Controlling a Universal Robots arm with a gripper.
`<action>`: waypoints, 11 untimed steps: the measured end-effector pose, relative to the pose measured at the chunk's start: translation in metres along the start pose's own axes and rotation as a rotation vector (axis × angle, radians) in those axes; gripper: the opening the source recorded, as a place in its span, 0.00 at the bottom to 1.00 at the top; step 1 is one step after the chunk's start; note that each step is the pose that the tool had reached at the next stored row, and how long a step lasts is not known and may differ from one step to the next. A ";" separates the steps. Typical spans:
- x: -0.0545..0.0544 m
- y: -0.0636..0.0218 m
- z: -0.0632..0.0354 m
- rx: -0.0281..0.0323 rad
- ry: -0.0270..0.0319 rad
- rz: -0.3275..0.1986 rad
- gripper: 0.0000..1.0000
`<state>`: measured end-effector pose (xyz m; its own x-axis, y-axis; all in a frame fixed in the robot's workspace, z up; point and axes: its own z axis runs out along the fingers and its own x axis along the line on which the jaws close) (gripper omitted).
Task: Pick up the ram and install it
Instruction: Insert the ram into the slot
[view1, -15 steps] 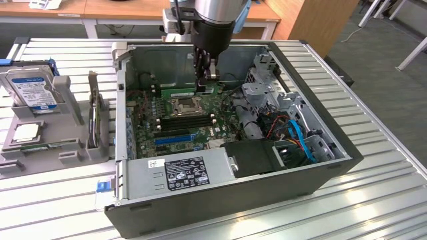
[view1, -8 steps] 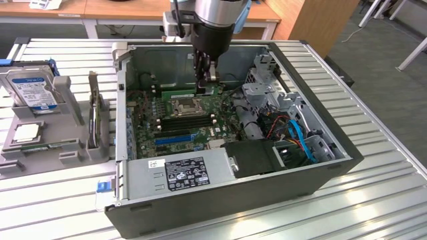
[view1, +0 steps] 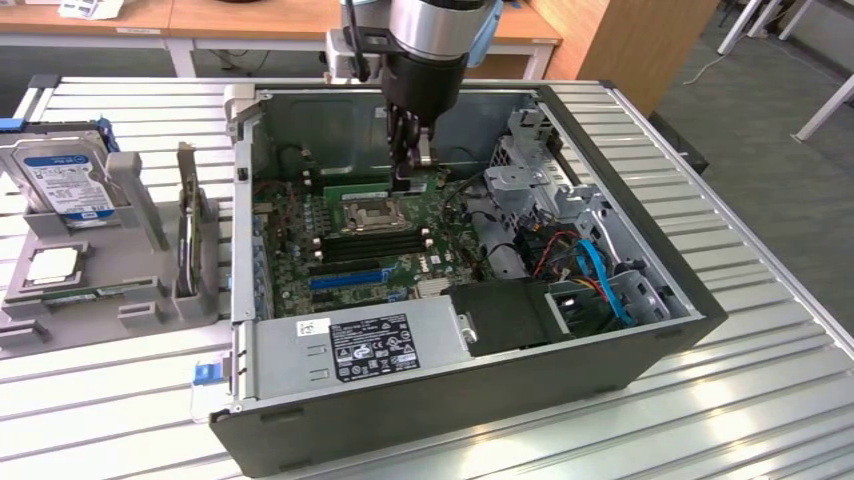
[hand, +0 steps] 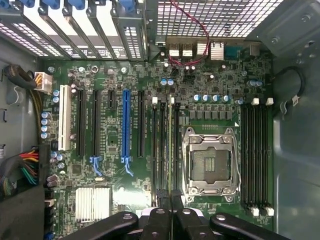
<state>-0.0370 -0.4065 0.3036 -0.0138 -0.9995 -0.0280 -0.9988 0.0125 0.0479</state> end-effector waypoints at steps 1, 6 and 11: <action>0.000 -0.0001 0.0010 0.0000 0.0001 0.000 0.12; 0.000 -0.0003 0.0058 0.0000 0.0000 0.000 0.12; 0.000 -0.0005 0.0100 0.0000 0.0001 0.000 0.12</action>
<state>-0.0370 -0.4065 0.2936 -0.0138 -0.9995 -0.0279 -0.9988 0.0125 0.0479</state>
